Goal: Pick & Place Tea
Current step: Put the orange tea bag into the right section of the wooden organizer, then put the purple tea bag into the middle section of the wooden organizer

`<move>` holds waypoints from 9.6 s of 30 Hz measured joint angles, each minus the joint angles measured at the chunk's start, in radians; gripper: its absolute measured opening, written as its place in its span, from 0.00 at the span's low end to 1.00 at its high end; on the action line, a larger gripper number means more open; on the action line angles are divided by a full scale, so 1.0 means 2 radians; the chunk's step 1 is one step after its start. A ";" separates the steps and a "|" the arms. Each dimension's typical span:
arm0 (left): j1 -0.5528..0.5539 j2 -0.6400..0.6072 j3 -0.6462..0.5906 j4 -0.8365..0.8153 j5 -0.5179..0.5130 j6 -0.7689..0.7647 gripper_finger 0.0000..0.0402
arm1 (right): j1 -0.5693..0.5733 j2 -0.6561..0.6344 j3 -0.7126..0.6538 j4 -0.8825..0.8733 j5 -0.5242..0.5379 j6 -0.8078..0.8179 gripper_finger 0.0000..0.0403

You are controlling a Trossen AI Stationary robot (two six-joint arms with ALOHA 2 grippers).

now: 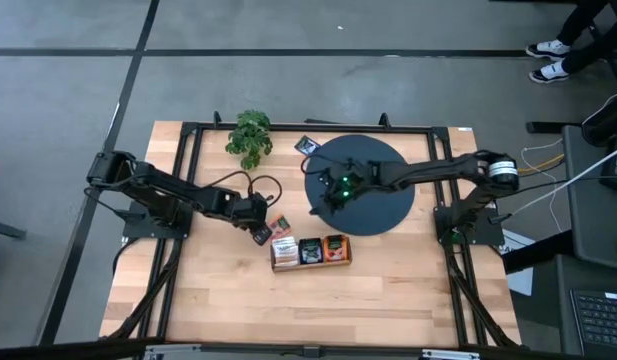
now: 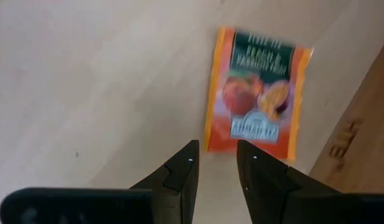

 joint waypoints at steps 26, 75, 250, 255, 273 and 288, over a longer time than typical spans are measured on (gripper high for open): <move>0.025 0.075 0.002 0.053 -0.002 -0.022 0.12 | -0.039 0.044 0.000 0.051 -0.068 0.078 0.17; 0.069 0.101 -0.003 0.168 0.015 -0.065 0.01 | -0.032 0.157 0.000 0.078 0.035 0.122 0.52; 0.098 -0.136 -0.001 0.132 0.031 0.199 0.06 | 0.066 -0.119 0.006 -0.125 0.213 -0.163 0.42; 0.098 -0.134 0.011 0.133 0.040 0.221 0.06 | 0.019 -0.120 0.006 -0.116 0.236 -0.138 0.42; 0.244 0.040 0.234 0.015 0.068 0.178 0.06 | -0.148 -0.117 0.006 -0.117 0.159 -0.196 0.42; 0.286 0.193 0.378 -0.053 0.000 0.363 0.06 | -0.171 -0.117 0.006 -0.117 0.152 -0.230 0.42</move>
